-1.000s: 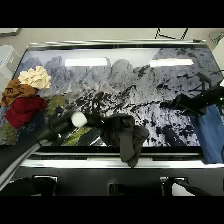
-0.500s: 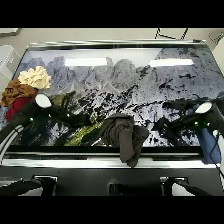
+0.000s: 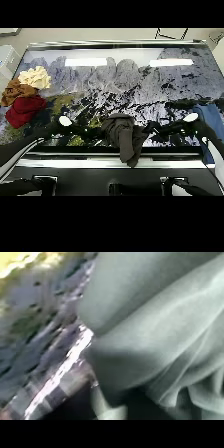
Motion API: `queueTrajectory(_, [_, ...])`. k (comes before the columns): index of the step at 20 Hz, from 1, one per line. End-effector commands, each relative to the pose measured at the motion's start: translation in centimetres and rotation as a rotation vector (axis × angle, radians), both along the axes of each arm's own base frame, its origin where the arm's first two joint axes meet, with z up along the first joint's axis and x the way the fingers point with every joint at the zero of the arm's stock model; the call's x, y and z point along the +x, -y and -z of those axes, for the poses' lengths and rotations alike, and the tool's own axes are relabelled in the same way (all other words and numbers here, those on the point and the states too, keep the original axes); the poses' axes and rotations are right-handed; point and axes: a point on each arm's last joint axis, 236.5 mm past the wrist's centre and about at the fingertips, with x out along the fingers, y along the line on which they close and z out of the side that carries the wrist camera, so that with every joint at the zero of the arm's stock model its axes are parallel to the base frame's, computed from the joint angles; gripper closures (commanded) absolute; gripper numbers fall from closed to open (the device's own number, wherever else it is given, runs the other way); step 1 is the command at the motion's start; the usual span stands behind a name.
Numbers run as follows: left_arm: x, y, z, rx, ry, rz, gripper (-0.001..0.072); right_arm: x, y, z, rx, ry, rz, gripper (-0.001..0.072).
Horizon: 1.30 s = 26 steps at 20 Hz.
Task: Fold the clothes and pants, and hang the long-sleeved shirts on hangers.
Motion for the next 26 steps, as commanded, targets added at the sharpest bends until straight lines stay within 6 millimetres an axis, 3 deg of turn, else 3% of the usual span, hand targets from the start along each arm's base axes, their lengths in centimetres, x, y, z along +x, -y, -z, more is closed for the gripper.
queueTrajectory(1, [0.1,1.0,0.3,-0.012,0.032,-0.003,0.0682,2.8,-0.9,0.8,-0.063,0.091,0.072,0.0269])
queueTrajectory(2, [0.4,0.8,-0.2,-0.016,0.05,-0.001,0.0683,3.1,-0.9,0.6,-0.057,0.091,0.082,0.0605])
queueTrajectory(3, [1.2,0.2,-1.0,-0.014,0.087,-0.006,0.0684,3.2,-1.0,0.2,-0.05,0.097,0.071,0.0664])
queueTrajectory(5, [4.3,-2.1,-4.1,0.021,0.217,-0.016,0.0685,4.4,-0.8,-2.2,-0.072,0.17,-0.052,0.0665])
queueTrajectory(7, [8.7,-6.0,-10.5,0.064,0.392,-0.082,0.0685,7.7,0.9,-6.9,-0.165,0.308,-0.139,0.0665])
queueTrajectory(9, [12.5,-10.8,-20.5,0.095,0.648,-0.161,0.0685,12.6,3.7,-14.9,-0.317,0.517,-0.118,0.0665])
queueTrajectory(11, [13.7,-15.8,-32.7,0.109,0.932,-0.288,0.0684,16.6,6.7,-26.5,-0.464,0.791,0.003,0.0664])
queueTrajectory(12, [12.9,-18.0,-38.8,0.108,1.066,-0.353,0.0684,17.0,7.6,-32.7,-0.51,0.939,0.048,0.0664])
queueTrajectory(13, [11.4,-19.6,-43.8,0.112,1.18,-0.403,0.0684,16.5,8.0,-38.3,-0.541,1.069,0.084,0.0664])
queueTrajectory(14, [9.3,-21.0,-48.3,0.117,1.29,-0.449,0.0684,15.3,8.3,-42.5,-0.564,1.165,0.111,0.0664])
queueTrajectory(16, [5.0,-22.5,-54.4,0.126,1.46,-0.517,0.0683,11.8,8.4,-48.4,-0.588,1.296,0.147,0.0664])
queueTrajectory(18, [1.2,-23.7,-57.9,0.141,1.58,-0.582,0.0683,8.2,8.6,-51.5,-0.609,1.374,0.17,0.0664])
queueTrajectory(21, [-2.1,-25.0,-59.7,0.217,1.668,-0.632,0.0683,3.5,8.8,-56.1,-0.629,1.519,0.23,0.0664])
queueTrajectory(24, [-2.8,-25.0,-59.7,0.223,1.671,-0.633,0.0683,0.5,9.1,-61.1,-0.625,1.699,0.322,0.0663])
queueTrajectory(26, [-1.7,-24.6,-57.6,0.236,1.594,-0.592,0.0683,1.1,9.2,-61.6,-0.623,1.72,0.338,0.0663])
